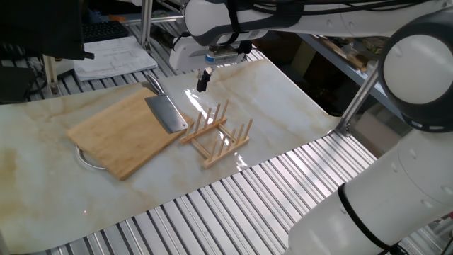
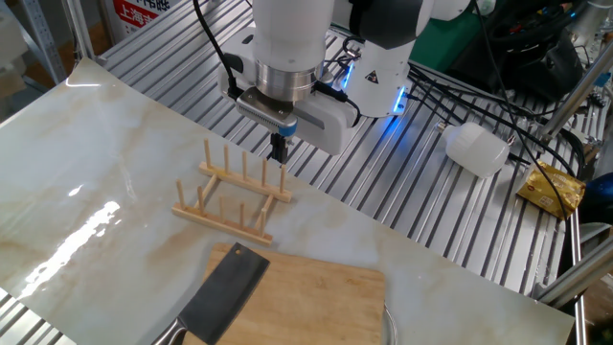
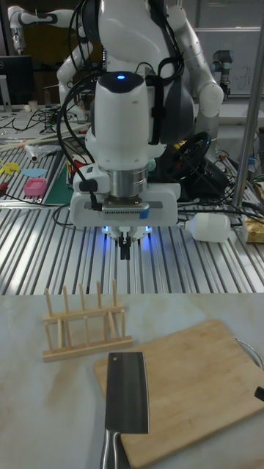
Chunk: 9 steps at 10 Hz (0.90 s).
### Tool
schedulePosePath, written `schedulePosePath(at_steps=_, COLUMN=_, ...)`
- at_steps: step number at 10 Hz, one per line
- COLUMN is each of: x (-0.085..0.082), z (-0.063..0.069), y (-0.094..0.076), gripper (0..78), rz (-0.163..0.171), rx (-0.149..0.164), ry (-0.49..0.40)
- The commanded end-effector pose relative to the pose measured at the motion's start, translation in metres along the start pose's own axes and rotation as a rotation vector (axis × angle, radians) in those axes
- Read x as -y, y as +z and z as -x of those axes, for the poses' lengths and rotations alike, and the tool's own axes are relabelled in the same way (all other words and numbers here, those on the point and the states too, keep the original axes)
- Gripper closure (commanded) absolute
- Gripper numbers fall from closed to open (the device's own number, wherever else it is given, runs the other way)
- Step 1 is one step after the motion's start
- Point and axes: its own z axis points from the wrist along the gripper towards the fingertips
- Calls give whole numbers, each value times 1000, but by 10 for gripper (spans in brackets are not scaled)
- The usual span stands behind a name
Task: Put the knife on the knife rack
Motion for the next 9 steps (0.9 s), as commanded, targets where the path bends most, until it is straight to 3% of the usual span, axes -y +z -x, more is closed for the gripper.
schedulePosePath(at_steps=1, x=0, z=0, y=0, gripper=776, rz=176, rx=-37, ry=236)
schedulePosePath(at_steps=3, x=0, z=0, y=0, gripper=776, rz=148, rx=-34, ry=229)
schedulePosePath(at_steps=6, x=0, z=1, y=0, gripper=776, rz=149, rx=-35, ry=229)
schedulePosePath(at_steps=9, x=0, z=21, y=-2, gripper=776, rz=147, rx=-36, ry=233)
